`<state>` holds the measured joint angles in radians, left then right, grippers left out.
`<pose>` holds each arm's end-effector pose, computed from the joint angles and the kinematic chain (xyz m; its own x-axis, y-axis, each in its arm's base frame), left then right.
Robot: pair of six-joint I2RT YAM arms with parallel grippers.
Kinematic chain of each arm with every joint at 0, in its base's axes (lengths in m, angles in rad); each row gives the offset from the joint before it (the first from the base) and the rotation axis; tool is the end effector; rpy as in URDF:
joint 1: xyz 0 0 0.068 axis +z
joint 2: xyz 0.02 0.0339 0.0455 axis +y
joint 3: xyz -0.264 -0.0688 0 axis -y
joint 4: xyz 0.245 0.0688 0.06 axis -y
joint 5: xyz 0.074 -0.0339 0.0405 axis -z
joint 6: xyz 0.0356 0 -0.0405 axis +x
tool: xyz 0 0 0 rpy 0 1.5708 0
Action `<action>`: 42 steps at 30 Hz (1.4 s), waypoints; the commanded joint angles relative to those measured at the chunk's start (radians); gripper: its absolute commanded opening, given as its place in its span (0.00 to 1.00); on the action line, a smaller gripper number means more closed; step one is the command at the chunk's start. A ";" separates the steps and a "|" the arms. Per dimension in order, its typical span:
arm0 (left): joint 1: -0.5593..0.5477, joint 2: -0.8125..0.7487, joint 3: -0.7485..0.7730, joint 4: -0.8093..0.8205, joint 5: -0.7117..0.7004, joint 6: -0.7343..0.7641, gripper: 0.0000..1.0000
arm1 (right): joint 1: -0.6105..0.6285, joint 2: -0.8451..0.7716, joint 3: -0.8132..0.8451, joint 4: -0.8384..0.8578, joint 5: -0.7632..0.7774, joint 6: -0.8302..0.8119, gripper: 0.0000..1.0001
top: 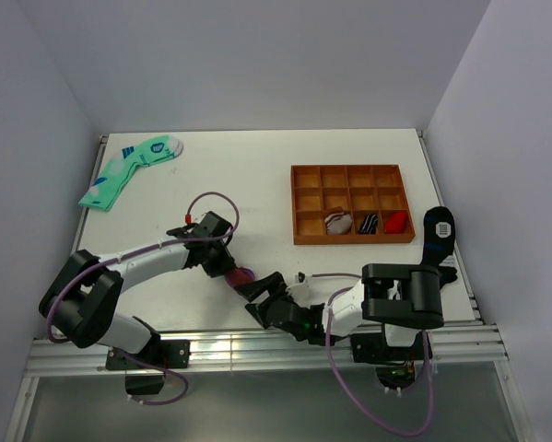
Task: Roll the socks
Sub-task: Roll the sock at the center of the board.
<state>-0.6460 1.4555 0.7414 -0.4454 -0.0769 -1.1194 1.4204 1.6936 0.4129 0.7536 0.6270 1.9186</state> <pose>0.2075 -0.1530 0.1603 -0.8373 -0.4923 -0.2378 -0.4075 0.8519 -0.3290 0.0609 0.2626 0.1062 -0.6556 0.7549 0.0171 0.3178 0.2553 0.9131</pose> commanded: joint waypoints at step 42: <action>-0.012 0.066 -0.034 -0.133 -0.027 0.087 0.00 | -0.084 0.041 0.115 -0.180 0.119 -0.233 0.87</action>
<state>-0.6460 1.4651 0.7513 -0.4500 -0.0723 -1.0874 1.3506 1.7298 0.5274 0.6285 0.6903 1.7584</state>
